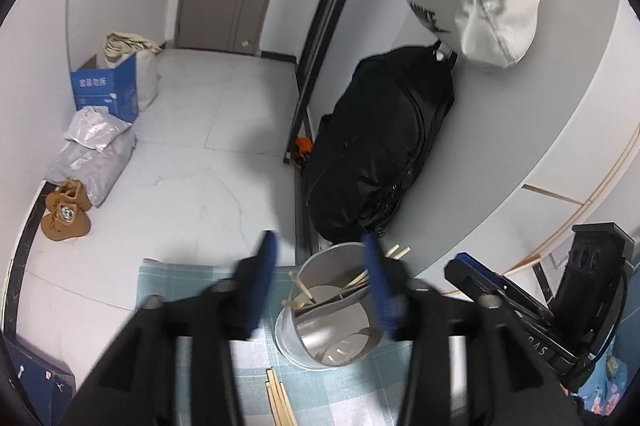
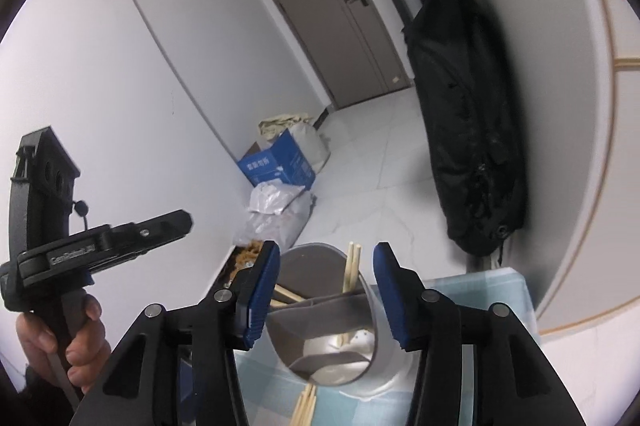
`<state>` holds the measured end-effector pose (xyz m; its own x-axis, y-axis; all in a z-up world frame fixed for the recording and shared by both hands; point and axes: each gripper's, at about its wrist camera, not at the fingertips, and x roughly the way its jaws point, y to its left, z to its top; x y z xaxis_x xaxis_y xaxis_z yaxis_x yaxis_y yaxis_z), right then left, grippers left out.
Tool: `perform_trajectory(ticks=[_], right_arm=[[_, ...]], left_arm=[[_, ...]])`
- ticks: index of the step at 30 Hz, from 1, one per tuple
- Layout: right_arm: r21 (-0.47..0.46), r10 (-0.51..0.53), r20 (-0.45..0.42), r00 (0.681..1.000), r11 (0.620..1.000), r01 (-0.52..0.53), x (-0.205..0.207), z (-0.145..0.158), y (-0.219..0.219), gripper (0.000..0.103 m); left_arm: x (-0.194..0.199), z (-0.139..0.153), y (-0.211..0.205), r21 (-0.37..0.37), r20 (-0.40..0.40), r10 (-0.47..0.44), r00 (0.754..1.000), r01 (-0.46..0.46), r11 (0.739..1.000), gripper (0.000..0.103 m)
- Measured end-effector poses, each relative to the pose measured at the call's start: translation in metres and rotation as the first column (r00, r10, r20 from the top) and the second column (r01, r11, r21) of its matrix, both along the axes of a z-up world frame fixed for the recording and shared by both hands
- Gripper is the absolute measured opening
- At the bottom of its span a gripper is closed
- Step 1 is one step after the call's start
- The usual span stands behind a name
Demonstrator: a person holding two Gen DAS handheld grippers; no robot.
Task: Organize utensils
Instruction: 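Open both grippers and withdraw from the holder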
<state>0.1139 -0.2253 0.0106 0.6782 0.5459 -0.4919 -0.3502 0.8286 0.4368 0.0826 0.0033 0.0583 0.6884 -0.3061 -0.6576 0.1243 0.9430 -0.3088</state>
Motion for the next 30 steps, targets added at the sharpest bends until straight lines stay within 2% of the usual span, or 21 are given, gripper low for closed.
perform_trajectory(ticks=[1, 6, 8, 11, 19, 24, 30], right_arm=[[-0.008, -0.006, 0.008, 1.0, 1.0, 0.007, -0.005, 0.004, 0.0, 0.055], [-0.045, -0.032, 0.052, 0.998, 0.998, 0.034, -0.033, 0.016, 0.002, 0.073], [-0.059, -0.042, 0.078, 0.996, 0.997, 0.047, -0.046, 0.022, 0.003, 0.075], [-0.129, -0.079, 0.114, 0.99, 0.987, 0.094, -0.065, 0.028, 0.01, 0.079], [-0.176, -0.073, 0.162, 0.984, 0.979, 0.101, -0.101, 0.034, 0.022, 0.084], [-0.203, -0.069, 0.184, 0.98, 0.973, 0.106, -0.12, 0.029, 0.029, 0.089], [-0.25, -0.072, 0.191, 0.979, 0.961, 0.119, -0.132, 0.015, 0.036, 0.089]], left_arm=[[-0.006, 0.002, 0.0, 0.006, 0.01, 0.015, 1.0, -0.015, 1.0, 0.055], [-0.026, 0.004, -0.001, 0.027, 0.022, 0.048, 0.999, -0.049, 0.998, 0.06], [-0.034, 0.005, -0.002, 0.039, 0.027, 0.056, 0.998, -0.057, 0.998, 0.061], [-0.047, 0.006, -0.002, 0.051, 0.042, 0.059, 0.997, -0.061, 0.997, 0.062], [-0.074, -0.002, 0.001, 0.067, 0.051, 0.082, 0.995, -0.085, 0.994, 0.063], [-0.086, -0.016, 0.003, 0.081, 0.048, 0.093, 0.994, -0.097, 0.992, 0.063], [-0.097, -0.034, 0.006, 0.091, 0.042, 0.109, 0.993, -0.112, 0.99, 0.063]])
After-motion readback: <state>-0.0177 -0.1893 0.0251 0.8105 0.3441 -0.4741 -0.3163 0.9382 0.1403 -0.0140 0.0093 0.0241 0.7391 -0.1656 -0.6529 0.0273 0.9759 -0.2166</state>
